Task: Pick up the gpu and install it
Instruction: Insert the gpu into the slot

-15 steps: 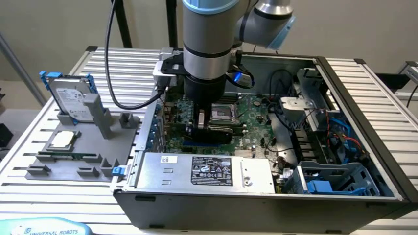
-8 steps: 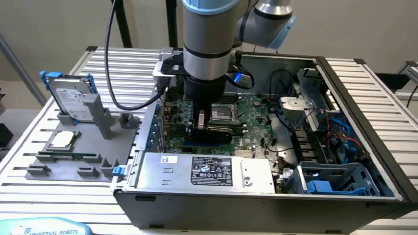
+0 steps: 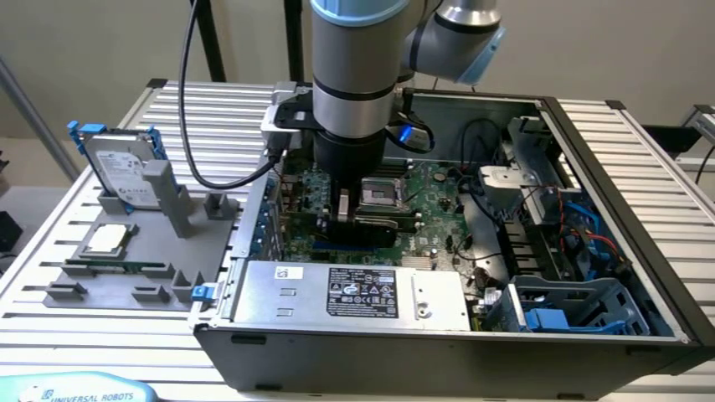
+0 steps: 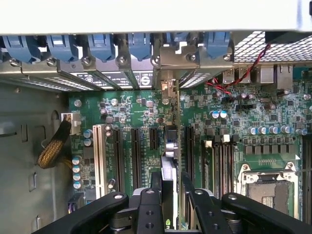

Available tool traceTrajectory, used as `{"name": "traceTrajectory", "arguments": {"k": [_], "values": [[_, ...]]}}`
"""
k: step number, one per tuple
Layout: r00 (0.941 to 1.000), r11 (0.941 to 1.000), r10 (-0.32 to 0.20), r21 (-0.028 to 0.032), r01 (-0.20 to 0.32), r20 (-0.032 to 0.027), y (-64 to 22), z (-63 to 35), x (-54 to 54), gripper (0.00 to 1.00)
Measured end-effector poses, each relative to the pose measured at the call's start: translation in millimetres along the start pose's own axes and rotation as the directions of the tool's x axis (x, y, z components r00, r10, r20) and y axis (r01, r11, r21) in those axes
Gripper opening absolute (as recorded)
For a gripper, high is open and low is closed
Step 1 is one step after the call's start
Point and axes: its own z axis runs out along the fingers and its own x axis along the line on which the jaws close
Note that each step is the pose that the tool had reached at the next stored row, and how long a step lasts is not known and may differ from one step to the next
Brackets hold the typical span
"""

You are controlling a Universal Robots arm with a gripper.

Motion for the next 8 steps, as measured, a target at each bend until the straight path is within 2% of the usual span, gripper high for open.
{"name": "traceTrajectory", "arguments": {"k": [8], "values": [[1.0, 1.0, 0.0, -0.0002, 0.0, -0.0001, 0.1, 1.5, 0.1, 0.27]]}}
